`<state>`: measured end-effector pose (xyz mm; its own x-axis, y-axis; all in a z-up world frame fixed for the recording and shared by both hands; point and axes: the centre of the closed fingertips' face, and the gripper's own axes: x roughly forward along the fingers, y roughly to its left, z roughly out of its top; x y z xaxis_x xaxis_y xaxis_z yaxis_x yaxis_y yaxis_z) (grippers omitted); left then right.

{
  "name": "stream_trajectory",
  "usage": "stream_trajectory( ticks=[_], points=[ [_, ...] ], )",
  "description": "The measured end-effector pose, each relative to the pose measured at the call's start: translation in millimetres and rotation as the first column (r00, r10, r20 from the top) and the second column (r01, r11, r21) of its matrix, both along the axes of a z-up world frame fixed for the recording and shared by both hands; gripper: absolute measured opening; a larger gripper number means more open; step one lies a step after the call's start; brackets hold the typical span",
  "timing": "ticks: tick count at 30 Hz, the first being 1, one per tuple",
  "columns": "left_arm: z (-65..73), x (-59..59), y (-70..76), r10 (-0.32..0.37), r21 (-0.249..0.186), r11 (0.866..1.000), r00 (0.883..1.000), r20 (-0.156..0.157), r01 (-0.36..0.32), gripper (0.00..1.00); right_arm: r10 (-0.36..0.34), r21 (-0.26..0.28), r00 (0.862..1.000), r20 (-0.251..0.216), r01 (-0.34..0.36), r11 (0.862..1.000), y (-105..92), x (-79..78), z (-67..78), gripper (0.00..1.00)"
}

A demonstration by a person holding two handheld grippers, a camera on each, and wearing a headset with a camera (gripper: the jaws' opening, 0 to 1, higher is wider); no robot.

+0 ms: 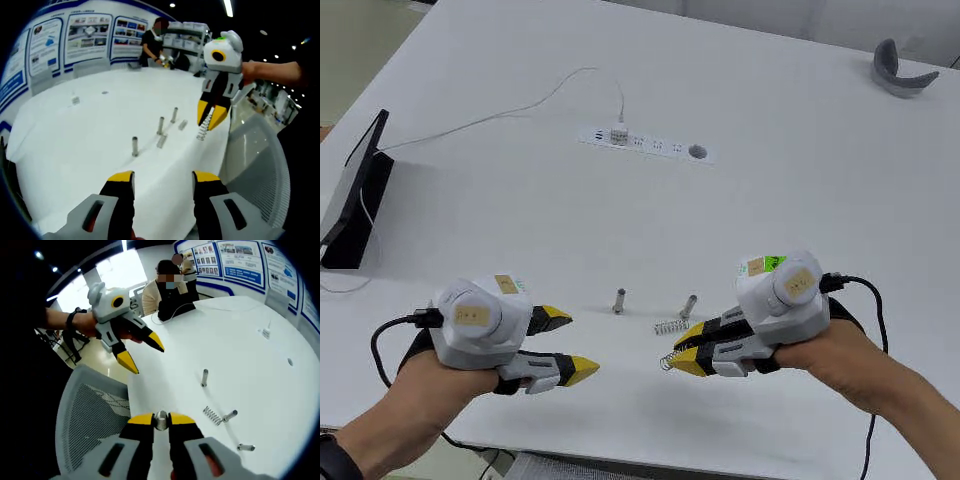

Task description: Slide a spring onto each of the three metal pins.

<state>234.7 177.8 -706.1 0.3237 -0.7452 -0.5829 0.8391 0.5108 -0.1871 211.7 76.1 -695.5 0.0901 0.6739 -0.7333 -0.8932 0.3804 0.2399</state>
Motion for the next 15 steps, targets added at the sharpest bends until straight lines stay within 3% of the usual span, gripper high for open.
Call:
stream_trajectory(
  ticks=[15],
  points=[
    [-2.7, 16.1, 38.4, 0.121, 0.022, 0.992, 0.993, 0.004, -0.121, 0.6, -0.004, -0.066, 0.999, 0.045, 0.007, 0.998, 4.9, 40.2, -7.2, 0.12]
  ],
)
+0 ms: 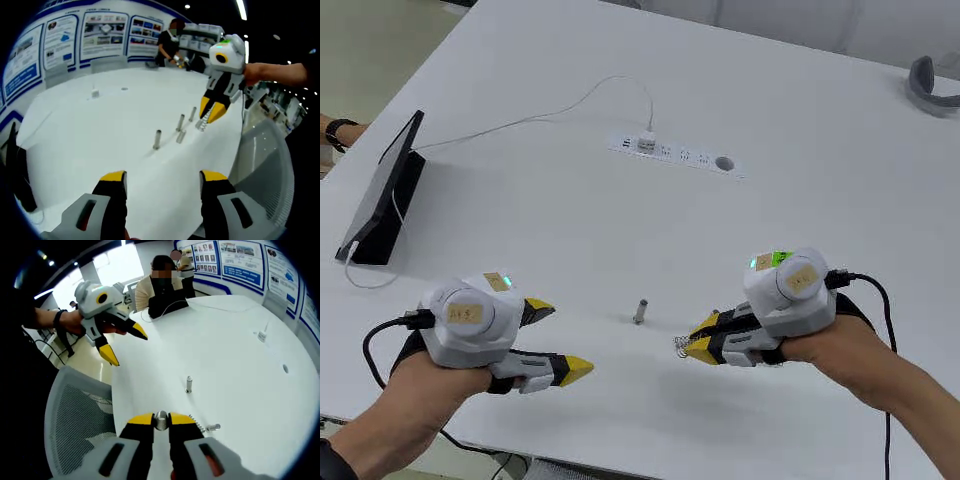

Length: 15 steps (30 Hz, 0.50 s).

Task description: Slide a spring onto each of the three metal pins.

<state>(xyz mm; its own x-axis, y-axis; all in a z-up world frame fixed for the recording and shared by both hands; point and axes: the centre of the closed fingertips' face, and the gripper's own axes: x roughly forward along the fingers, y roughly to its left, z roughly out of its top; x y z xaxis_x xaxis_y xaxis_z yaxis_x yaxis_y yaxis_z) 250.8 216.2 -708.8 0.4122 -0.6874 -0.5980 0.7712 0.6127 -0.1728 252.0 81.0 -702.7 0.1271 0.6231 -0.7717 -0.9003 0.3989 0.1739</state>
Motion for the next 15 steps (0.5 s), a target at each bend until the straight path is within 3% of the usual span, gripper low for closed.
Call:
stream_trajectory(
  ticks=[15],
  points=[
    [-0.7, 3.4, 21.8, 0.072, -0.008, 0.997, 0.997, -0.011, -0.073, 0.67, 0.003, -0.03, 1.0, 0.028, -0.002, 1.0, 8.8, 37.8, -4.9, 0.12]
  ],
)
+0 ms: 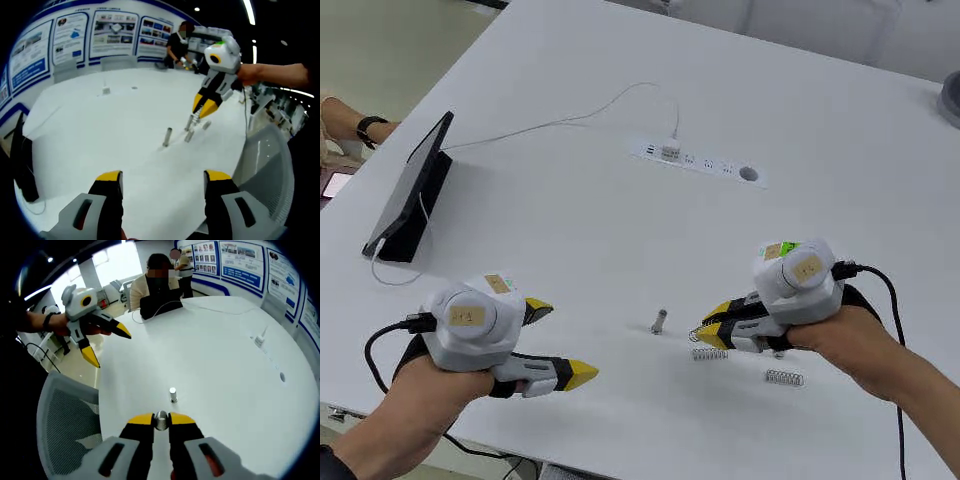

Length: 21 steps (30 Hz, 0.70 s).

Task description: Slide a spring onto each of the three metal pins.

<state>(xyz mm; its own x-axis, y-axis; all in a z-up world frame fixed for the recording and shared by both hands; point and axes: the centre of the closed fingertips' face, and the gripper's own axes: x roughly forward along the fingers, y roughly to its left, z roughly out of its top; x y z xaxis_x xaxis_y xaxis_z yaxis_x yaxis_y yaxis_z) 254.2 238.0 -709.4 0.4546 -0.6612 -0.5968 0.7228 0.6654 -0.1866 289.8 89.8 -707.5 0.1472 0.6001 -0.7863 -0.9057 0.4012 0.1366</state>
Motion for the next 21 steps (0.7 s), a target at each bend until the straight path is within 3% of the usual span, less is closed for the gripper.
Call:
stream_trajectory(
  ticks=[12, 21],
  points=[
    [1.6, -0.6, 20.0, 0.048, -0.003, 0.999, 0.999, -0.003, -0.048, 0.67, 0.049, -0.015, 0.999, 0.017, -0.049, 0.999, 18.7, 19.0, -4.6, 0.12],
    [3.0, -2.9, 24.5, 0.055, -0.002, 0.998, 0.998, -0.004, -0.055, 0.67, 0.081, -0.034, 0.996, 0.022, -0.081, 0.996, 27.4, 25.0, -10.5, 0.12]
  ],
)
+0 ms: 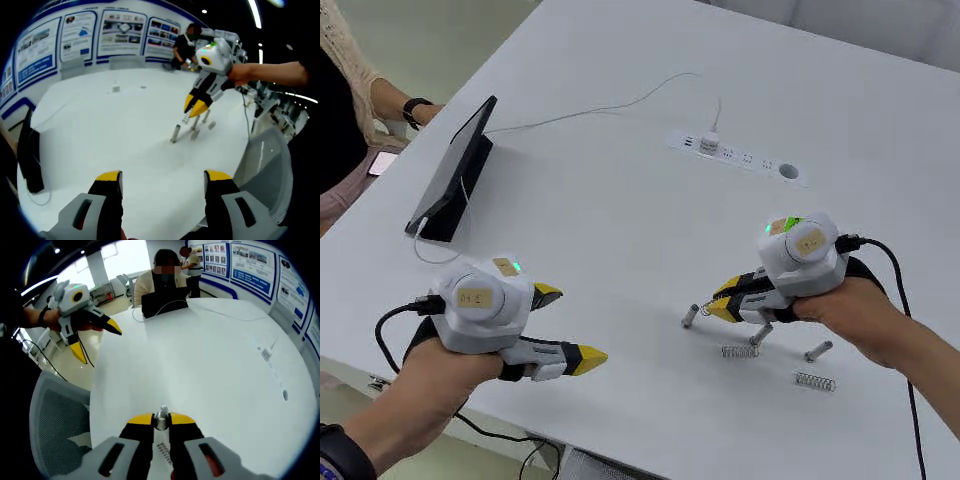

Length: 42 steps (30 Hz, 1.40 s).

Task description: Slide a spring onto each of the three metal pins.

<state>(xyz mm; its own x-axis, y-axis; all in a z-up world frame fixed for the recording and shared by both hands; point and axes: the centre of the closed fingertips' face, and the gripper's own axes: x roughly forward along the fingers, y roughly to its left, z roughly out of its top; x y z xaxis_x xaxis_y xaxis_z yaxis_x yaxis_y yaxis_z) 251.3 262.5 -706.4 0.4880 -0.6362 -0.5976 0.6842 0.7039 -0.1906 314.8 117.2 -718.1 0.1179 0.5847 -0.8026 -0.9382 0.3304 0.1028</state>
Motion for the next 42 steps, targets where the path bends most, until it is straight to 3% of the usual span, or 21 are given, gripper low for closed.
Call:
stream_trajectory(
  ticks=[31, 42],
  points=[
    [1.1, -1.1, 9.6, 0.021, -0.004, 1.0, 1.0, -0.006, -0.021, 0.65, 0.056, -0.048, 0.998, -0.01, -0.056, 0.997, 16.5, 7.0, -20.3, 0.13],
    [0.5, 1.8, 11.3, 0.026, 0.001, 1.0, 1.0, -0.003, -0.026, 0.65, 0.088, -0.08, 0.996, 0.013, -0.086, 0.993, 22.2, 5.7, -29.1, 0.13]
  ],
)
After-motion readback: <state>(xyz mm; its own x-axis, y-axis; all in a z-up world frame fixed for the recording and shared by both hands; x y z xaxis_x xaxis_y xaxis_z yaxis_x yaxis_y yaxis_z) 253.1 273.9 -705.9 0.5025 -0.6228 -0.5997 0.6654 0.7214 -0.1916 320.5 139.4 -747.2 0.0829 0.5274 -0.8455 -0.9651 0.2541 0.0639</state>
